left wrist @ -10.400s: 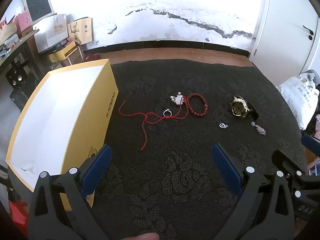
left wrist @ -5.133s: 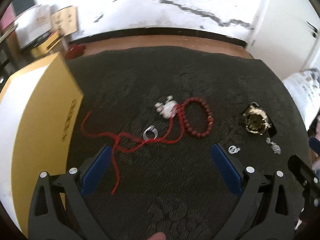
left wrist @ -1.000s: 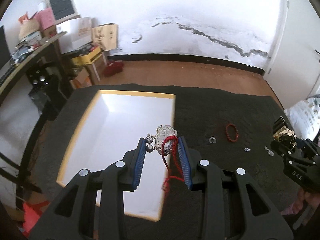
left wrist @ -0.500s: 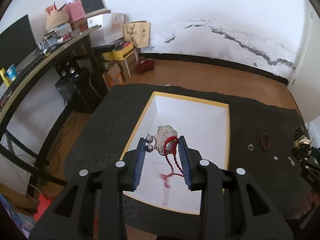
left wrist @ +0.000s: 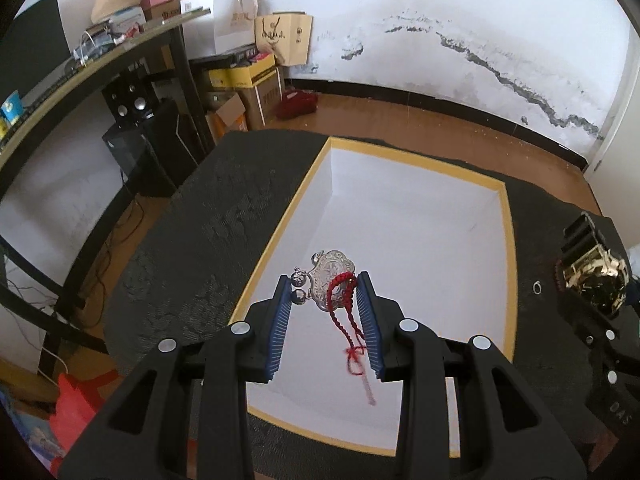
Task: Organize jewelry
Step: 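Carry the pendant into the white box and open the left tool, then carry the gold watch into the white box and open the right tool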
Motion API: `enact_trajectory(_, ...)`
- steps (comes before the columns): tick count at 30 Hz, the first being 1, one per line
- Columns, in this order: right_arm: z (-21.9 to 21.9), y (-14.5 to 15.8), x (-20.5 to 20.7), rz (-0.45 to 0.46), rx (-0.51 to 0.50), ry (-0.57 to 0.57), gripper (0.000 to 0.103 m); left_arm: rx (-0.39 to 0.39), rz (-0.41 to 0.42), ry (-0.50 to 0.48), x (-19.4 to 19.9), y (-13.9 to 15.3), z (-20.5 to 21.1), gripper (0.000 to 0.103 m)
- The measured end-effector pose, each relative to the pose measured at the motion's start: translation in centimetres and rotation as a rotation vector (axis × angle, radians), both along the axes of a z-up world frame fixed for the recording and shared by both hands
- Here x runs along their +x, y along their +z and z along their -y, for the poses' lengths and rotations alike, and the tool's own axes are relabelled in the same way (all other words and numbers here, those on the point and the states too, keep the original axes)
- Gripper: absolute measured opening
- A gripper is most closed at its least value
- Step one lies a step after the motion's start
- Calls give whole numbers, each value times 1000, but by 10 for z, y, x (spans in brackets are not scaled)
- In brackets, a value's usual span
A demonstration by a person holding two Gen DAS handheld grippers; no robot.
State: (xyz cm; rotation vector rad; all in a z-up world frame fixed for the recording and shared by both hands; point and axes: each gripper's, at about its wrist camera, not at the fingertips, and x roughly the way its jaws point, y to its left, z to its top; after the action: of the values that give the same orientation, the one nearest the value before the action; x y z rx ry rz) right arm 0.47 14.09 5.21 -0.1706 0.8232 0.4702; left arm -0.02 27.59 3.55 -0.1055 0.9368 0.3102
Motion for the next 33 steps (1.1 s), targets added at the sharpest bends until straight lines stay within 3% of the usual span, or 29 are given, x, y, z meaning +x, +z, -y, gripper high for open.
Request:
enact_trajectory(15,-9,-14,9,-18,-10,0,59,-21,-138,24,33,-89,0,33)
enact_trajectory(24,-5,-17,8,-23,0,10,59,-35,-182,35,34,-110,-6,34)
enact_trajectory(30,-4,-15,9,-20,8,4,59,-27,-164,18,33,-103,-5,34)
enact_trajectory(32,-3,-15,8,-19,10,3,59,-37,-154,13,32,-99,-2,41)
enact_trajectory(33,-2,-15,9,-19,13,1,59,-38,-146,7,32,-95,-2,59)
